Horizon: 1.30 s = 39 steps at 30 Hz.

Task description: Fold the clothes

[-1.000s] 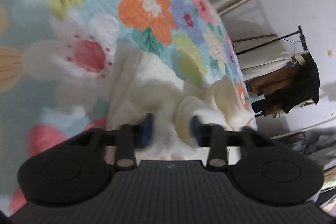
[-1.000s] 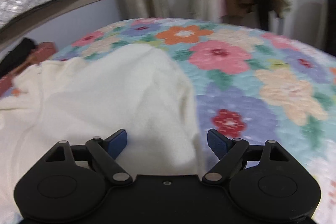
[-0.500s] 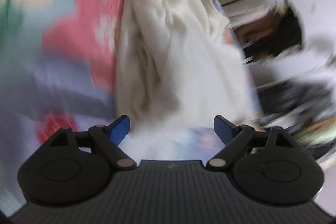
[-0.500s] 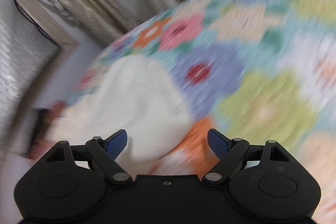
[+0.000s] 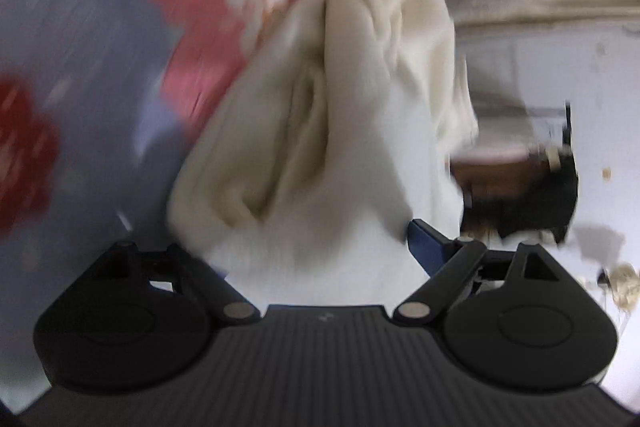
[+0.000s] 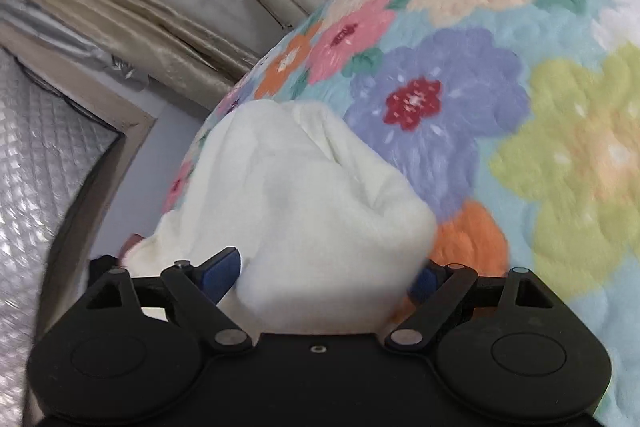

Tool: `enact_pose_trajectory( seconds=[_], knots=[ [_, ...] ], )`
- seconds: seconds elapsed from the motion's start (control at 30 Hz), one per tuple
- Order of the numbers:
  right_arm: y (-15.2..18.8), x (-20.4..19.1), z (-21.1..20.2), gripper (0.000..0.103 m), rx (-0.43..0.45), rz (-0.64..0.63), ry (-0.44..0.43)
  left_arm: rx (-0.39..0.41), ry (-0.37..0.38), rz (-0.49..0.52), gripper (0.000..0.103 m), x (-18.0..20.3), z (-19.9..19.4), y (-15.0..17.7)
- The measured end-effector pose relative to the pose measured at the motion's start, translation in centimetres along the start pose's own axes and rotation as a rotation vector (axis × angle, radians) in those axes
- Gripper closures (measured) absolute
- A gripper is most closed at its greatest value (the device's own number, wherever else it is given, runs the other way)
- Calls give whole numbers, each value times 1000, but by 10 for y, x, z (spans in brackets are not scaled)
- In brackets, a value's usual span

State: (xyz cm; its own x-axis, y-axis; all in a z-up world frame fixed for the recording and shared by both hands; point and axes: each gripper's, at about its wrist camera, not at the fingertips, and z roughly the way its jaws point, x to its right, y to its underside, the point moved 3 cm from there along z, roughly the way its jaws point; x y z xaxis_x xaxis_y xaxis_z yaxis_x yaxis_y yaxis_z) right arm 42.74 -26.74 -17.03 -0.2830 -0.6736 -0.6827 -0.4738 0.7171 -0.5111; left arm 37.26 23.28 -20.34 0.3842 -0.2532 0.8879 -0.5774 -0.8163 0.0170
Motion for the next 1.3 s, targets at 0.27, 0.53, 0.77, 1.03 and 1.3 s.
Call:
enact_pose_trajectory(
  seconds=[0.27,0.53,0.77,1.03,1.3],
  knots=[
    [-25,-82,-42,69,22,-430,-30,157,-99,504,64,79,-35,-14],
    [60,-48,-134,70,-87,-384,6,131,-249,453,66,11,-128,21],
    [84,-44,-152,70,-20,-441,42,177,-272,610,67,33,-147,35],
    [106,-47,-159,69,-94,-588,105,-47,-353,554,67,3,-122,18],
    [110,-51,-178,69,-119,-524,89,29,-418,741,67,28,-142,35]
  ],
)
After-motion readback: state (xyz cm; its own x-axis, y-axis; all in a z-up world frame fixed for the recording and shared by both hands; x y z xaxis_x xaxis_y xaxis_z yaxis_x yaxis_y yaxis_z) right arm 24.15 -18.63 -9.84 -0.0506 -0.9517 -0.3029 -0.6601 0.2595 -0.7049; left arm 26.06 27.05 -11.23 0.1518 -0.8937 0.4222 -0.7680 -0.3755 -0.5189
